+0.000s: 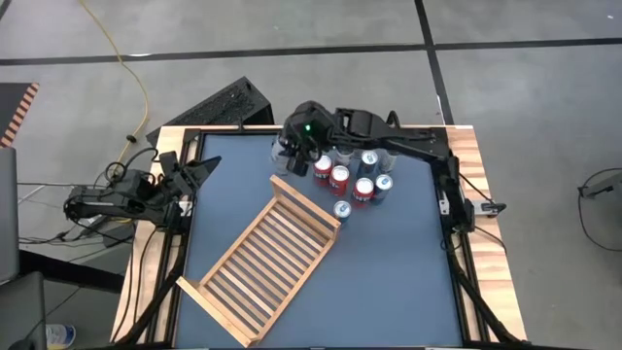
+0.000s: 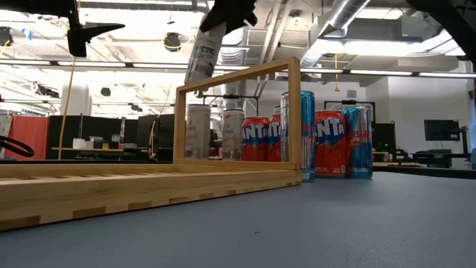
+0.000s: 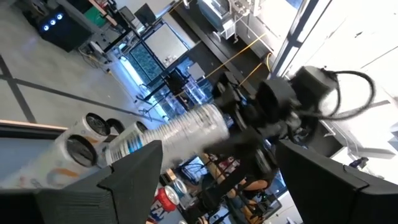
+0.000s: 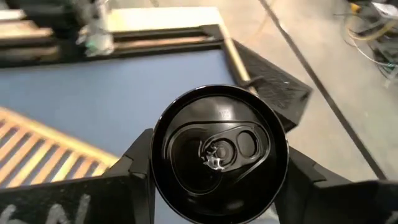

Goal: Place canned beverage on shelf
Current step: Put the left white blue soda can on the shelf

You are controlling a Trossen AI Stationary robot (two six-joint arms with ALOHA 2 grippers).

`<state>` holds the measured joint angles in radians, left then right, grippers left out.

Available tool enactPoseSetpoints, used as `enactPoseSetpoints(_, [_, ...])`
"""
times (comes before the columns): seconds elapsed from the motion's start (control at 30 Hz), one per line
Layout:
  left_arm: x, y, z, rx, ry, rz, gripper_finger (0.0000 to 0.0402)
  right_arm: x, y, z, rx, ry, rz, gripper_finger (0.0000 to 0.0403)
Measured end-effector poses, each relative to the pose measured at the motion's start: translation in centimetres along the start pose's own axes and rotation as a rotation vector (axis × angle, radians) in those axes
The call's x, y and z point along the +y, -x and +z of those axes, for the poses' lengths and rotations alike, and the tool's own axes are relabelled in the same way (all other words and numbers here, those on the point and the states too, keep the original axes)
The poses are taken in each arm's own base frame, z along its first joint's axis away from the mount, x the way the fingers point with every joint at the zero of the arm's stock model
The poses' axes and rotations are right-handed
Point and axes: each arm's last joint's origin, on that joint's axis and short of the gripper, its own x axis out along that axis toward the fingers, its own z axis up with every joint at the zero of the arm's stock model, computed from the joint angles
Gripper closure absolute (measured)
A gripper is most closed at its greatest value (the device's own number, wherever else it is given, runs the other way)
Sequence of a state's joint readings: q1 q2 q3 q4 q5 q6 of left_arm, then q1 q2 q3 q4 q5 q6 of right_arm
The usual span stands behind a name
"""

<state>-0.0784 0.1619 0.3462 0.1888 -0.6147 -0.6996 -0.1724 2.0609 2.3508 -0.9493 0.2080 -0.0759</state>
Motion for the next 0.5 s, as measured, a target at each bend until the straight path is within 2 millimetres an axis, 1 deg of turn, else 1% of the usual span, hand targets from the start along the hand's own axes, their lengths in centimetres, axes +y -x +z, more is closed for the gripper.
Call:
enactPoseSetpoints(0.27, [0.1, 0.0, -0.1, 0.005, -0.007, 0.008, 0.0099, 4.4, 0.9, 0.4, -0.042, 0.125, 0.129, 0.0206])
enactPoseSetpoints(0.37, [0.1, 0.0, -0.1, 0.011, -0.012, 0.013, 0.0099, 5.6, 1.1, 0.3, -0.046, 0.192, 0.162, 0.0205])
enactPoseSetpoints(0.5, [0.1, 0.0, -0.1, 0.011, -0.012, 0.013, 0.0099, 6.3, 1.4, 0.4, -0.070, 0.246, 0.226, 0.0205])
